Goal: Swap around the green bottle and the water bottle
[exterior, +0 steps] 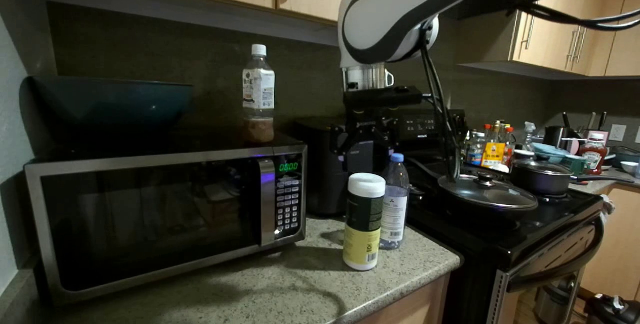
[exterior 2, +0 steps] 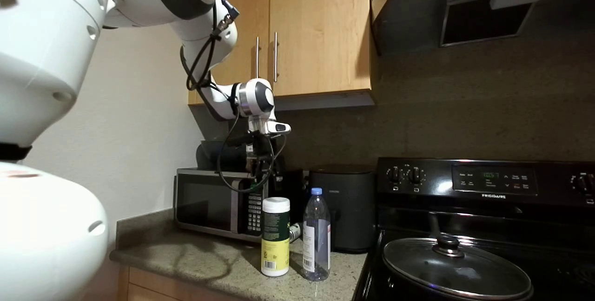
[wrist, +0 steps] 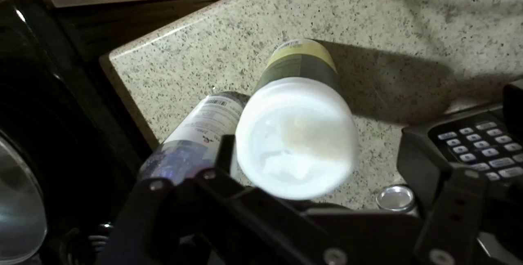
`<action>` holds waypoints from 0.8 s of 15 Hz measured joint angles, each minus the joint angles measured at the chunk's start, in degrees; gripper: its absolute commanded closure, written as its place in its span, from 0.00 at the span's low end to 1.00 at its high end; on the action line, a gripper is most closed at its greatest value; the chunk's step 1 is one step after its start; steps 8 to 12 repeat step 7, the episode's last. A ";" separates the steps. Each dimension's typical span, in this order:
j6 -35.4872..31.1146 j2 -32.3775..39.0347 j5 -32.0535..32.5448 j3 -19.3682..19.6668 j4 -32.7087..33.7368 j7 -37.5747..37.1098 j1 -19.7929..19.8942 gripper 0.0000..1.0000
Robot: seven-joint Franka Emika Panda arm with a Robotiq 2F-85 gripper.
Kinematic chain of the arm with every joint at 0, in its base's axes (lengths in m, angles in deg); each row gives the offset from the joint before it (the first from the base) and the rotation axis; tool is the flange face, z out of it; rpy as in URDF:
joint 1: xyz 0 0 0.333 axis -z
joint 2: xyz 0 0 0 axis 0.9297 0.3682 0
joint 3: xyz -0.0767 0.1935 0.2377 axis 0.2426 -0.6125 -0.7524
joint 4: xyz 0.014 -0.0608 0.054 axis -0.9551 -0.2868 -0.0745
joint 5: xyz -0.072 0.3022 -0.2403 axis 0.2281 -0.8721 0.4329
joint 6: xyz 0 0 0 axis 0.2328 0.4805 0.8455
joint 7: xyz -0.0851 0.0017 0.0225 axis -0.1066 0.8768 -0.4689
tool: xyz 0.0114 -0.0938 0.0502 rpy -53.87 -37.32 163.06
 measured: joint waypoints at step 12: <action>0.73 -5.33 2.14 -2.41 -0.27 -5.96 -0.15 0.00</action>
